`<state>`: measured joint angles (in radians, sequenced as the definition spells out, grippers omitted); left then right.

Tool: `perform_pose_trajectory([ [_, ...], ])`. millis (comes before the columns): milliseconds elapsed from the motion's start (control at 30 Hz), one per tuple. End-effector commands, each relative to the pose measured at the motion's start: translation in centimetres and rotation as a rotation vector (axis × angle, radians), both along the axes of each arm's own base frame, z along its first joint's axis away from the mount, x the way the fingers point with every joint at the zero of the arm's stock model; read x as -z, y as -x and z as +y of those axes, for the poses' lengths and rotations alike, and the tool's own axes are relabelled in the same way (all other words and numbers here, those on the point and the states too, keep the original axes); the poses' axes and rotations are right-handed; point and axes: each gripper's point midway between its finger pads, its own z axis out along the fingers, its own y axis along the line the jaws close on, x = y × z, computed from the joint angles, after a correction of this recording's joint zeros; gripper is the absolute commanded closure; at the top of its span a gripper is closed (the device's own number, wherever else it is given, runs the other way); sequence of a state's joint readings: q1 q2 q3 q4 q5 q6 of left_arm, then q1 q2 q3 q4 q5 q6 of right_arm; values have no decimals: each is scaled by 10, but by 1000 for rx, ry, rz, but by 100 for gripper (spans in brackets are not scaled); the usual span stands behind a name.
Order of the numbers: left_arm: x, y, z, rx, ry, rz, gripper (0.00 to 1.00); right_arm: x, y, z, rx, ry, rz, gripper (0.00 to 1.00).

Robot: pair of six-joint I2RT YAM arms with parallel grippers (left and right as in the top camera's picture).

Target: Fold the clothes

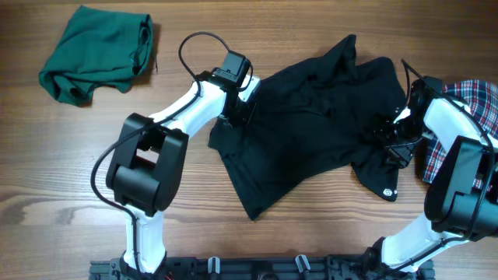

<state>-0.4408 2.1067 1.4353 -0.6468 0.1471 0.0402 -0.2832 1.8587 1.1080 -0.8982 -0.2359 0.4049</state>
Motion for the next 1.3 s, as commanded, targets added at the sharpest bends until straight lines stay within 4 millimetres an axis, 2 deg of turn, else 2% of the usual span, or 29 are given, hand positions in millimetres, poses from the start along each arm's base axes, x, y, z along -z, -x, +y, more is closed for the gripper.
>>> perform_pose_trajectory([
  [0,43,-17,70,-115,-211,-5,96,4,-2,3,-33,-22,-26,8],
  [233,41,-44,136,-220,-211,-32,96,4,-3,3,-35,-18,-29,8],
  [333,39,-53,149,-222,-219,-60,96,4,-4,2,-34,-16,-33,8],
  [433,34,-70,164,-252,-246,-132,96,6,-4,-3,-33,18,-28,7],
  [533,28,-88,170,-255,-254,-211,96,6,-3,-5,-33,24,-25,6],
  [567,21,-101,179,-284,-305,-276,96,7,-1,-7,-18,41,-10,6],
  [700,-6,-131,211,-353,-478,-453,96,8,5,-13,-13,74,18,5],
  [800,-24,-142,224,-400,-548,-533,96,8,5,-12,-13,73,18,5],
  [867,-39,-145,226,-424,-551,-569,96,8,5,-12,-13,73,19,5],
  [967,-61,-143,215,-417,-535,-591,96,8,5,-12,-12,72,19,4],
  [1067,-98,-131,186,-443,-454,-615,96,8,5,-11,-13,68,18,4],
  [1100,-109,-120,159,-416,-354,-588,96,7,5,-11,-13,65,17,4],
  [1133,-115,-103,123,-366,-200,-521,96,7,4,-8,-12,49,11,4],
  [1167,-115,-76,82,-286,-40,-406,96,6,2,-4,-11,24,3,4],
  [1200,-112,-60,67,-255,13,-339,96,6,2,-3,-10,18,2,4],
  [1233,-98,-22,40,-219,87,-160,96,6,1,-2,-12,10,-2,4],
  [1267,-90,-4,31,-190,104,-83,96,6,1,-2,-12,10,-2,4],
])
